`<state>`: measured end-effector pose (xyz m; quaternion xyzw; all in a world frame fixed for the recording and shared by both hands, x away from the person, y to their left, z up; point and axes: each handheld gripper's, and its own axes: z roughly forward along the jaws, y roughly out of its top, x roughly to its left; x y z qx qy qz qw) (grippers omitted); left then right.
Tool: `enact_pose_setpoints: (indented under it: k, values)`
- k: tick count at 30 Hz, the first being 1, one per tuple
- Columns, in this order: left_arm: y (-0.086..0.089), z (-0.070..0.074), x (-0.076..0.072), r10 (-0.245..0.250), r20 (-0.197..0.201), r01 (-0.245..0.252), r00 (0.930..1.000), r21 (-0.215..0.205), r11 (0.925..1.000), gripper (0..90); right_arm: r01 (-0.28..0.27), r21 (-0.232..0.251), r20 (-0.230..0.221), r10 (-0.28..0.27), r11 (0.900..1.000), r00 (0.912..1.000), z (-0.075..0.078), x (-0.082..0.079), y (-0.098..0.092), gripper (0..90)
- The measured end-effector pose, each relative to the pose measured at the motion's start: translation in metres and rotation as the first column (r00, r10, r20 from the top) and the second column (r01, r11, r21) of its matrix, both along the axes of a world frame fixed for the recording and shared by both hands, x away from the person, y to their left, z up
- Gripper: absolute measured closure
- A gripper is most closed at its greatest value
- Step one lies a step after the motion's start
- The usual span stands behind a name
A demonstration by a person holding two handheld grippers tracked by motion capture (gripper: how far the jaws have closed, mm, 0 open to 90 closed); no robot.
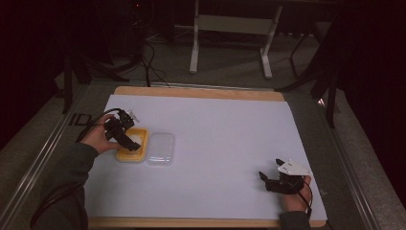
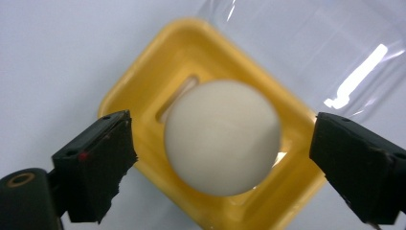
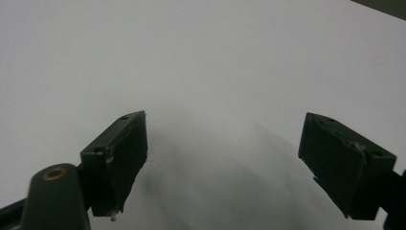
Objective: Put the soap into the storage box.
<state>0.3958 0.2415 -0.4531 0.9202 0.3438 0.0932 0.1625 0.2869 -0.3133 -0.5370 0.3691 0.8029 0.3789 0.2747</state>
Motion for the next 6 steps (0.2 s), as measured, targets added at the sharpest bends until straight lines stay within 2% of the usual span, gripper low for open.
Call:
enact_pose_setpoints:
  k: [6]
  values:
    - [-0.007,0.010,-0.020,-0.035,0.073,0.040,0.9967,-0.079,0.9961,12.2,0.002,0.006,-0.001,-0.002,1.000,1.0000,0.000,0.000,-0.001,17.0]
